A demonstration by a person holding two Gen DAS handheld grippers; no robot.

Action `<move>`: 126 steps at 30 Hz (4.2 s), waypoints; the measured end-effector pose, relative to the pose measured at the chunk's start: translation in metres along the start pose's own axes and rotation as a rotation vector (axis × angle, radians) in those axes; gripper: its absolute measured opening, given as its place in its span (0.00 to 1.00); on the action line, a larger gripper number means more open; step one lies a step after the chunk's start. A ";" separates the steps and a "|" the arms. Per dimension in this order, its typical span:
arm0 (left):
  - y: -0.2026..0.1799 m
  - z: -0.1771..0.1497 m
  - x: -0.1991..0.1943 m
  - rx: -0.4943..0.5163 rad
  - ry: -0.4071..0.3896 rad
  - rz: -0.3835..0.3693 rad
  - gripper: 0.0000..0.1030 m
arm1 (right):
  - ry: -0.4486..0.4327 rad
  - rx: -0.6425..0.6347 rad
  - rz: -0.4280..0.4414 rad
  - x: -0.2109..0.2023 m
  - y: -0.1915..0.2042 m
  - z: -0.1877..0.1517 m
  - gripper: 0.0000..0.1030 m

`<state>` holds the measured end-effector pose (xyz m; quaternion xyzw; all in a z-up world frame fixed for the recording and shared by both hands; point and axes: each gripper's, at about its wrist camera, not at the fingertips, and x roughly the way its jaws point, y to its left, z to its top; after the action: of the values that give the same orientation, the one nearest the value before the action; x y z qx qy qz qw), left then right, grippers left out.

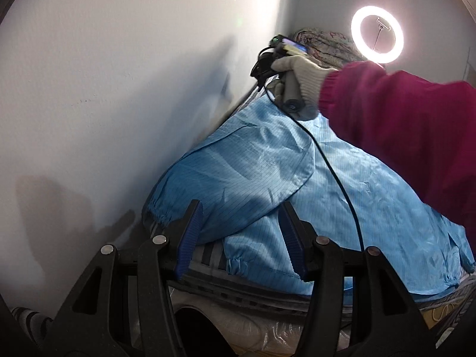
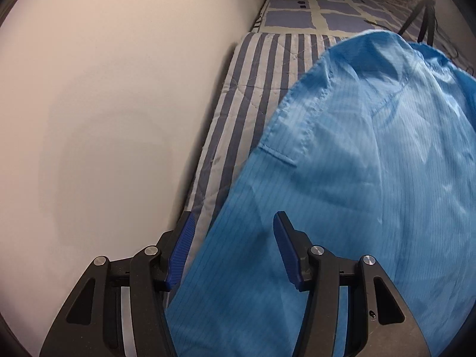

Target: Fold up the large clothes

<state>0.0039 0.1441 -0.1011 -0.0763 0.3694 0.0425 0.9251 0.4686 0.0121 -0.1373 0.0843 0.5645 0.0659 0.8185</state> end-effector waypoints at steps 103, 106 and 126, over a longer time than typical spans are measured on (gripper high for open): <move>-0.230 -0.060 -0.044 0.857 0.077 -0.588 0.42 | -0.224 0.155 0.228 -0.246 -0.337 -0.250 0.21; -0.207 -0.051 -0.048 0.738 0.113 -0.613 0.49 | -0.253 0.138 0.215 -0.258 -0.339 -0.252 0.21; -0.141 -0.068 0.069 0.062 0.443 -0.536 0.00 | -0.138 -0.226 0.266 -0.205 -0.199 -0.152 0.56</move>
<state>0.0270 -0.0052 -0.1817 -0.1498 0.5292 -0.2308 0.8027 0.2570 -0.2145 -0.0456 0.0701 0.4798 0.2304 0.8437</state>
